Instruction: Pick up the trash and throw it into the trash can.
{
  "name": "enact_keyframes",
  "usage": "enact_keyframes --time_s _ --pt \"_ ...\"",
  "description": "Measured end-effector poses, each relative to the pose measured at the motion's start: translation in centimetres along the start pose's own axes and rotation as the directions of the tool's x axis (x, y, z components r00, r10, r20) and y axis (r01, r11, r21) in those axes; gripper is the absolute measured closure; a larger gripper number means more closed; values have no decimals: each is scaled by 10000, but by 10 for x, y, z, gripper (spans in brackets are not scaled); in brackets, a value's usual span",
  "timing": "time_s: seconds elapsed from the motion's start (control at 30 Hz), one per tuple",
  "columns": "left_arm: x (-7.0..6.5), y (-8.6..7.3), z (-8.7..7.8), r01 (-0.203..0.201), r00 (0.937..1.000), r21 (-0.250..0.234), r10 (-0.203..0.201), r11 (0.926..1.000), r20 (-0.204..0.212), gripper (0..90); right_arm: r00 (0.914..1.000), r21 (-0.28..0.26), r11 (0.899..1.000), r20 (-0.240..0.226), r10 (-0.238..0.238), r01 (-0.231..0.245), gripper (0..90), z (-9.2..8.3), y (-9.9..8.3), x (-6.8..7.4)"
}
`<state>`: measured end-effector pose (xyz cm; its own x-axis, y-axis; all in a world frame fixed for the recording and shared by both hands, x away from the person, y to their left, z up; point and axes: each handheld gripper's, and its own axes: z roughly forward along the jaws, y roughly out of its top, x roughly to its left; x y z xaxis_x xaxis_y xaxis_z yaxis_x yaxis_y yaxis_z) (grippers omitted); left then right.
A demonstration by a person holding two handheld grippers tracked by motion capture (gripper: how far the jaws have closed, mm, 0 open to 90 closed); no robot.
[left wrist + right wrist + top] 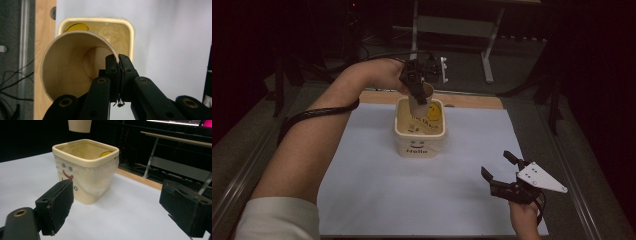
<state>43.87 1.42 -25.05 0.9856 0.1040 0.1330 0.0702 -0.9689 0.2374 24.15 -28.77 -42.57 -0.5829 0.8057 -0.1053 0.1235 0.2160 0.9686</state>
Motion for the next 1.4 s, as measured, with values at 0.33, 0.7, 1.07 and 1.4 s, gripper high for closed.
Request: enact_keyframes --time_s 0.33,0.7,1.07,1.4 --pt "5 -1 14 22 9999 -23 -22 10000 172 885 10000 21 10000 -9 -2 2 120 0 0 0" --pt "8 -3 29 75 9997 8 -75 10000 254 883 10000 65 10000 -2 -42 42 120 0 0 0" --pt "11 -5 31 424 9987 -96 -422 9991 276 651 10000 72 10000 11 -32 32 120 0 0 0" --pt "8 -10 17 680 9975 -646 -692 9956 -162 442 10000 20 10000 19 -25 25 120 0 0 0"
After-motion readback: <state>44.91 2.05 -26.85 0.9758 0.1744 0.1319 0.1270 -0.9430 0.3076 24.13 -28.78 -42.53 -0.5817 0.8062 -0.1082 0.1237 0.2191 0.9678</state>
